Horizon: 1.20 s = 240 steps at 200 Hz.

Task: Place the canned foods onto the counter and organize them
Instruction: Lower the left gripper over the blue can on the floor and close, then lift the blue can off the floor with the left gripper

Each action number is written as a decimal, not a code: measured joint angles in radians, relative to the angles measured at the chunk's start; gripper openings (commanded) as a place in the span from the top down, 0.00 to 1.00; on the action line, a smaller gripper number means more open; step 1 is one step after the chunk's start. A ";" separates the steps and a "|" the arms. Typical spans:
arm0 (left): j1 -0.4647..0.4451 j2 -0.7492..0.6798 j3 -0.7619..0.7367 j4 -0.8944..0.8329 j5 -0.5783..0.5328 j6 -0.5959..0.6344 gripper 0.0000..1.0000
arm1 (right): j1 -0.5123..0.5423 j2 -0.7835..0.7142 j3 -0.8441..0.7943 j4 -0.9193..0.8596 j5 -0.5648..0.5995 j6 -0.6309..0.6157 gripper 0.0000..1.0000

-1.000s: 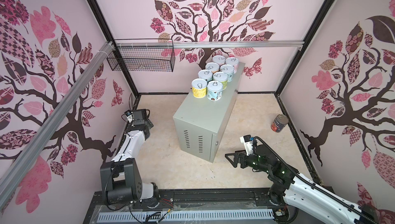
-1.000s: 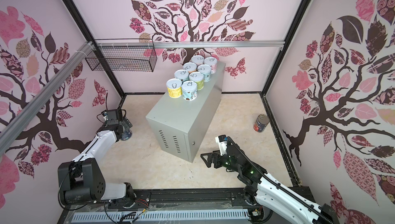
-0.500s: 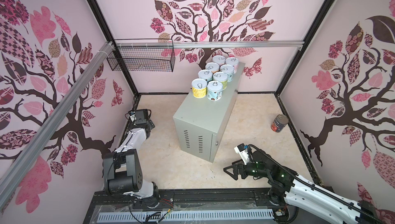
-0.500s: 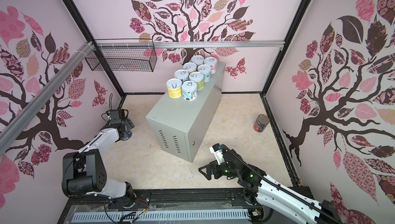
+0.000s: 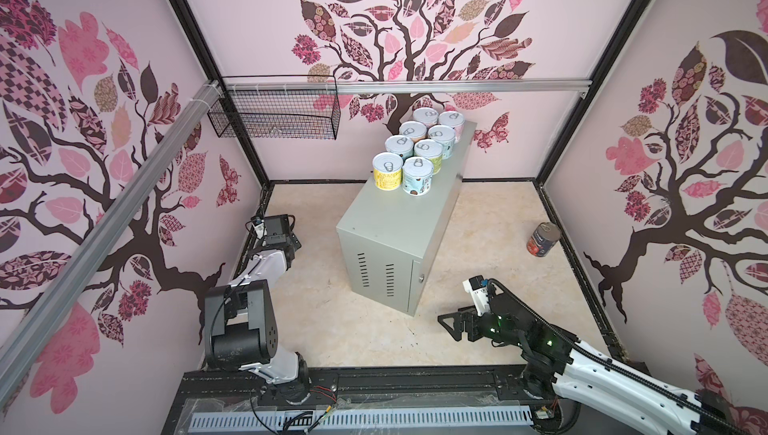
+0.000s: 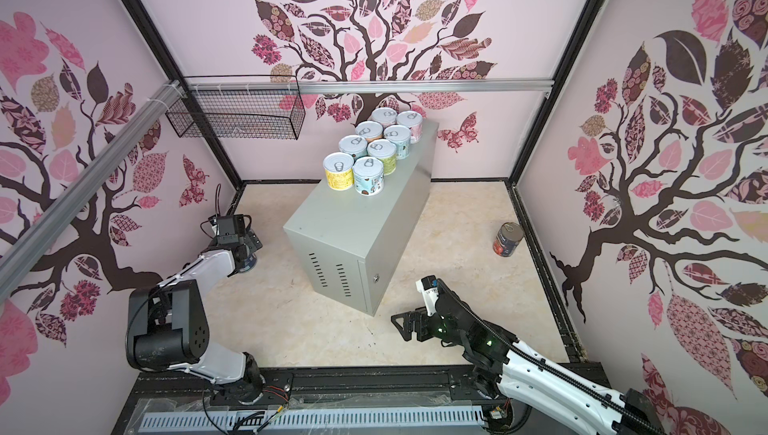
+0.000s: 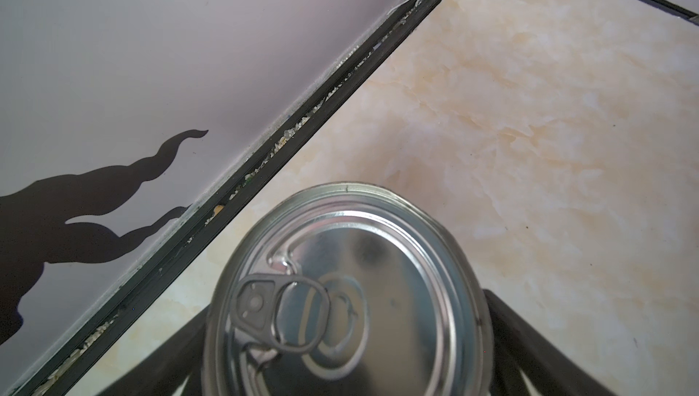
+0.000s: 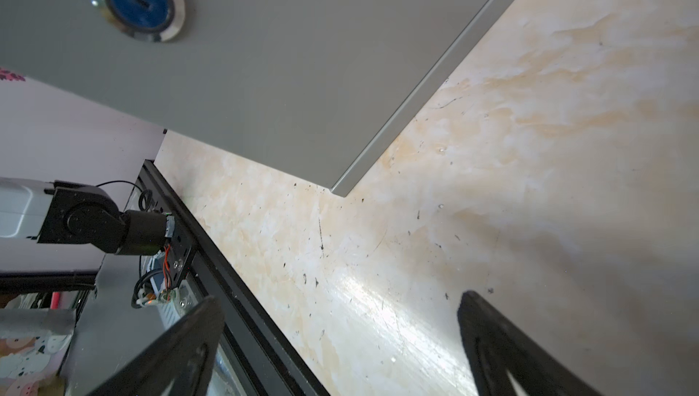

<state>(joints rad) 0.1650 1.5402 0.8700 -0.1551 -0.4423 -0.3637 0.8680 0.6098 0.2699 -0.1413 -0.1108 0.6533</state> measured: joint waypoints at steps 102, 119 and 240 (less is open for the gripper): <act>0.025 0.111 0.000 0.094 0.024 -0.002 0.02 | -0.079 0.171 0.026 0.147 0.008 0.023 0.00; 0.025 0.114 0.002 0.094 0.025 -0.002 0.02 | -0.079 0.201 0.031 0.165 -0.001 0.024 0.00; 0.030 0.077 -0.001 0.042 0.085 -0.009 0.28 | -0.080 0.191 0.060 0.164 -0.016 -0.004 0.00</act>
<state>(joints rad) 0.1947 1.6169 0.8692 -0.1135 -0.3569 -0.3725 0.7883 0.8009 0.3302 0.0227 -0.1268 0.6495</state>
